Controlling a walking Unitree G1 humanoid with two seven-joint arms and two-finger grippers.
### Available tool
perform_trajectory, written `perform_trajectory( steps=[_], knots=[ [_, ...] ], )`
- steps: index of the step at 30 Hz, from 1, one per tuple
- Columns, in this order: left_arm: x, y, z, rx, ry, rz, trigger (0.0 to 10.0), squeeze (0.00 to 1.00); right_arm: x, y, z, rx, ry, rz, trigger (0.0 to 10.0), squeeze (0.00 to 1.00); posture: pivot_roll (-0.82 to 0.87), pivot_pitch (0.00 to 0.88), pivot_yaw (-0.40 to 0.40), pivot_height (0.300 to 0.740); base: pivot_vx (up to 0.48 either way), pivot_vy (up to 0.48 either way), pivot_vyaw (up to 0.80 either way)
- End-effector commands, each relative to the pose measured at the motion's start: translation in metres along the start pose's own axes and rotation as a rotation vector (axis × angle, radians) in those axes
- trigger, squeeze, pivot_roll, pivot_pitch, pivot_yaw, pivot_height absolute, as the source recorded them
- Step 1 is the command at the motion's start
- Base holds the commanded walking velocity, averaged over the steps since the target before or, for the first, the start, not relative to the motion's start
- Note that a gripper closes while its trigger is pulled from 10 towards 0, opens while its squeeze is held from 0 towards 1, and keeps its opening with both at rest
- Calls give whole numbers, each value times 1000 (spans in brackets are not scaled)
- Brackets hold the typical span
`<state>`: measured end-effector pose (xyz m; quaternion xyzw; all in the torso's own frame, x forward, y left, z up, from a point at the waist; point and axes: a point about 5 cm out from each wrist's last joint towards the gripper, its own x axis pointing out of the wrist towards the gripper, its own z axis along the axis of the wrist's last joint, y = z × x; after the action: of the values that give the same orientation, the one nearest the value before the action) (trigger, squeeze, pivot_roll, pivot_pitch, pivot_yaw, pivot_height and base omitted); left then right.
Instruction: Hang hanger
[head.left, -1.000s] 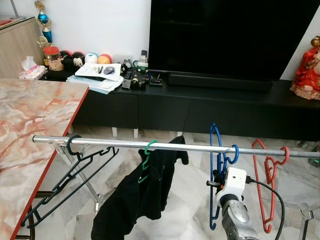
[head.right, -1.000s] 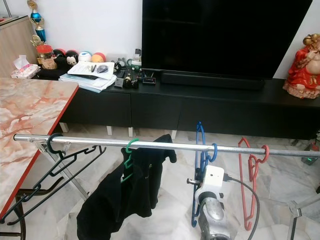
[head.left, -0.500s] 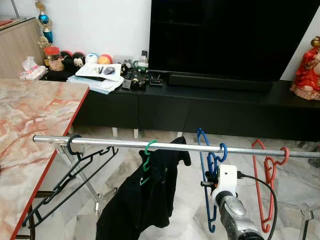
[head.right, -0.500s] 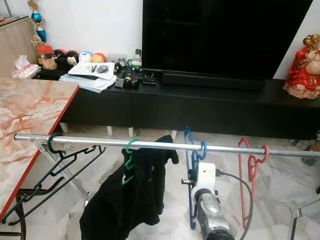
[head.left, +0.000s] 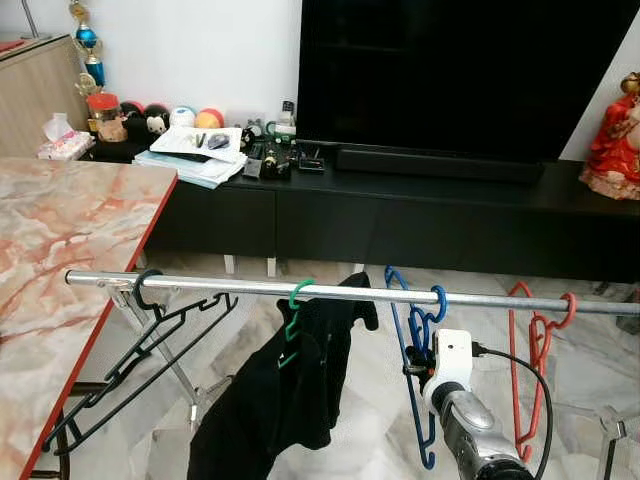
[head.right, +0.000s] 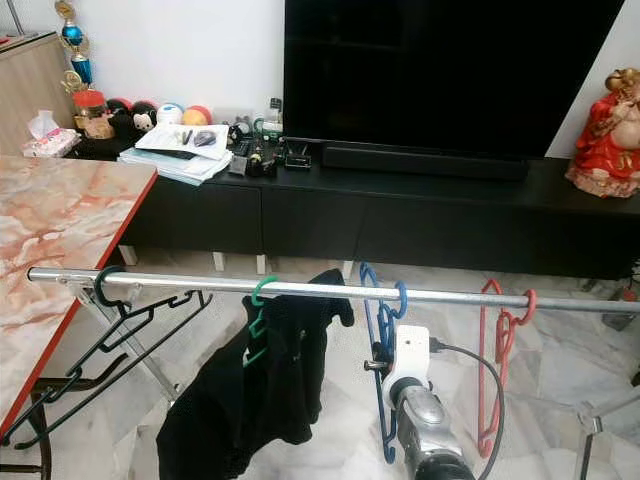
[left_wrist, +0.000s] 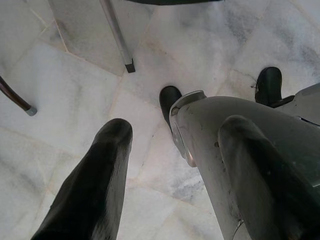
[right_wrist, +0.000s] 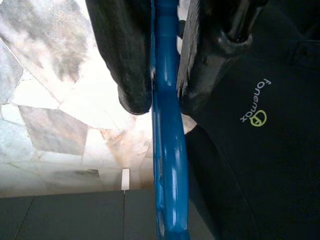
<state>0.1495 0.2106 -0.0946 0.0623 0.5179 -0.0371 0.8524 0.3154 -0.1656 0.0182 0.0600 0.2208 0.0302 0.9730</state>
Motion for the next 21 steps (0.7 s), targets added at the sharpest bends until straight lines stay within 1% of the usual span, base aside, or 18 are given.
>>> perform_trajectory(
  steps=[1, 3, 4, 5, 6, 7, 8, 11, 13, 17, 19, 21],
  knots=[
    [0, -8, -6, 10, 31, -32, 10000, 0, -2, -1, 0, 28, -38, -20, 10000, 1000, 110, 0, -96, 740, 0, 0, 0],
    [0, -8, -6, 11, 31, -32, 10000, 0, -3, -1, 0, 28, -59, -24, 10000, 1000, 110, 0, -96, 740, 0, 0, 0],
    [0, -8, -6, 12, 30, -33, 10000, 0, -6, -2, -1, 48, -103, -33, 10000, 843, 107, 0, -96, 740, 0, 0, 0],
    [1, -8, -6, 13, 30, -34, 10000, 0, -8, -3, 0, 61, -131, -40, 10000, 431, 105, 0, -97, 740, 0, 0, 0],
    [1, -8, -5, 13, 30, -34, 10000, 0, -9, -3, 0, 70, -149, -44, 10000, 431, 105, 0, -98, 740, 0, 0, 0],
    [1, -8, -5, 13, 29, -34, 10000, 0, -11, -4, 0, 67, -173, -50, 10000, 0, 104, 0, -99, 740, 0, 0, 0],
    [1, -8, -5, 13, 28, -35, 10000, 0, -14, -5, 0, 61, -199, -54, 10000, 0, 102, 0, -100, 740, 0, 0, 0],
    [1, -8, -5, 14, 28, -35, 10000, 0, -18, -7, -1, 61, -226, -58, 10000, 0, 101, 0, -102, 740, 0, 0, 0],
    [1, -8, -4, 13, 28, -36, 10000, 0, -27, -10, 0, 54, -285, -73, 10000, 0, 98, 0, -103, 740, 0, 0, 0],
    [1, -8, -4, 14, 29, -38, 10000, 0, -42, -16, 0, 12, -353, -95, 10000, 0, 95, 0, -107, 740, 0, 0, 0],
    [1, -8, -4, 13, 29, -38, 10000, 0, -51, -20, 0, 24, -380, -124, 10000, 0, 90, 0, -109, 740, 0, 0, 0],
    [1, -8, -4, 13, 29, -38, 10000, 0, -51, -20, 0, 28, -381, -125, 10000, 0, 90, 0, -109, 740, 0, 0, 0]
  ],
)
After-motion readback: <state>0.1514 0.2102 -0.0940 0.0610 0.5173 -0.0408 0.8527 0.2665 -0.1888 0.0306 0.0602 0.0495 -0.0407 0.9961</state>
